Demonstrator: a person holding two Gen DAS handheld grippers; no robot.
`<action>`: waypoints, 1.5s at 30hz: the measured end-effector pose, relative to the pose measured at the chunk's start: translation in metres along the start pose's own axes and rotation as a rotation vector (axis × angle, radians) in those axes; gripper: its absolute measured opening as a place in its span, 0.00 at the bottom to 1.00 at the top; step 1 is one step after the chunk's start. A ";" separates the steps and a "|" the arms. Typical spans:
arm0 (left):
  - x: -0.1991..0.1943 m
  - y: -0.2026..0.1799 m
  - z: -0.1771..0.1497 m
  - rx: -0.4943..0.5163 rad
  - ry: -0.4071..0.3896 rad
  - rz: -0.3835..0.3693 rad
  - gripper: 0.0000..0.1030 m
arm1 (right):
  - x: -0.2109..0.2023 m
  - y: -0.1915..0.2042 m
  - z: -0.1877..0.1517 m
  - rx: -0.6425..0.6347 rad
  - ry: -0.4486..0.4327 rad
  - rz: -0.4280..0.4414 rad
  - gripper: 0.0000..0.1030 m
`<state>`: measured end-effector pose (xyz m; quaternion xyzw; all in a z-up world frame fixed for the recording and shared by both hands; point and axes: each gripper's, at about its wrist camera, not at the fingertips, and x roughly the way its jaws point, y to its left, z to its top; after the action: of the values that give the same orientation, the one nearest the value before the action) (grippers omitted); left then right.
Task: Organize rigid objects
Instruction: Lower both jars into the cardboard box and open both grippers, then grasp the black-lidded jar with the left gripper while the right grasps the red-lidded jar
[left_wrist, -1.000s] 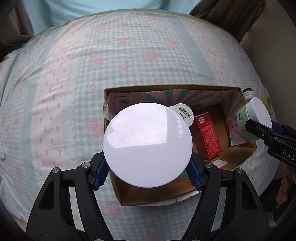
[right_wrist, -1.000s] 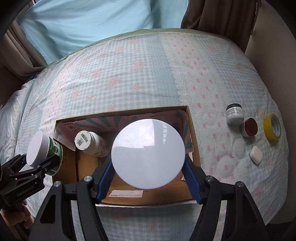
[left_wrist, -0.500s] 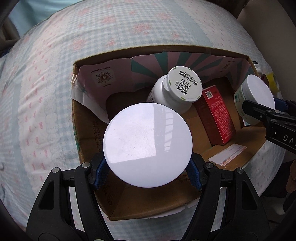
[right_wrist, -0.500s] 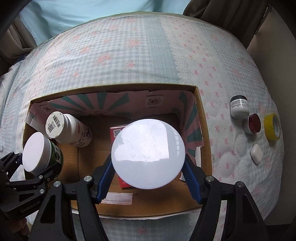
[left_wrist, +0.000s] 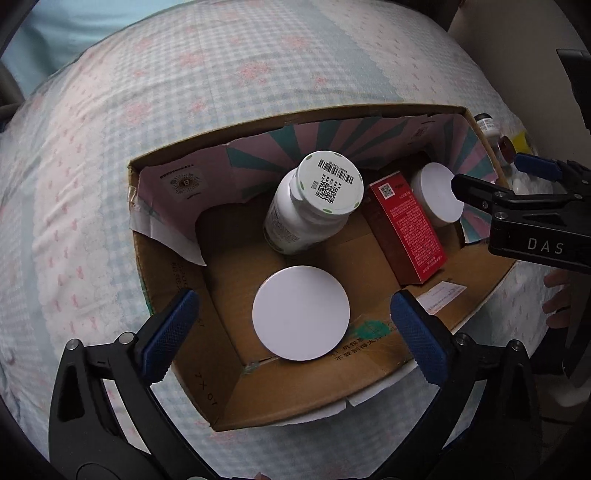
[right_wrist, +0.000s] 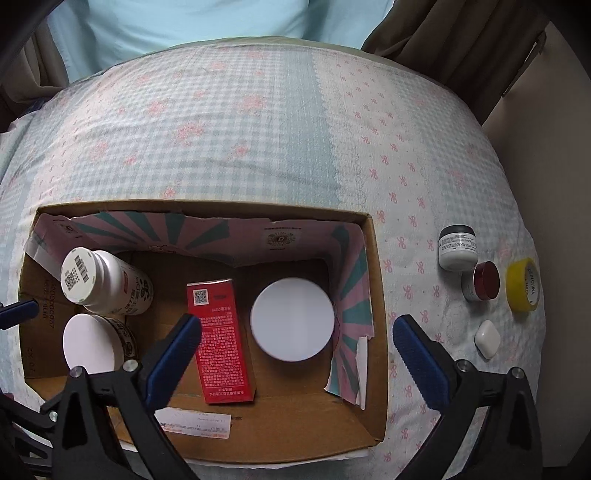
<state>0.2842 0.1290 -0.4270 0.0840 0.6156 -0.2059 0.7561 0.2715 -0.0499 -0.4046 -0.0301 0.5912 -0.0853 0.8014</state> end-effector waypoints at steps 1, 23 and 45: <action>0.000 0.002 0.000 -0.005 0.000 0.003 1.00 | -0.002 -0.001 -0.001 -0.003 0.000 -0.003 1.00; -0.105 -0.010 -0.007 -0.064 -0.131 0.109 1.00 | -0.083 -0.028 -0.028 0.088 -0.016 0.055 1.00; -0.187 -0.183 0.075 0.040 -0.260 -0.055 1.00 | -0.185 -0.210 -0.085 0.492 -0.080 -0.010 1.00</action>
<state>0.2466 -0.0255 -0.2061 0.0549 0.5103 -0.2482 0.8216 0.1164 -0.2205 -0.2244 0.1595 0.5204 -0.2295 0.8069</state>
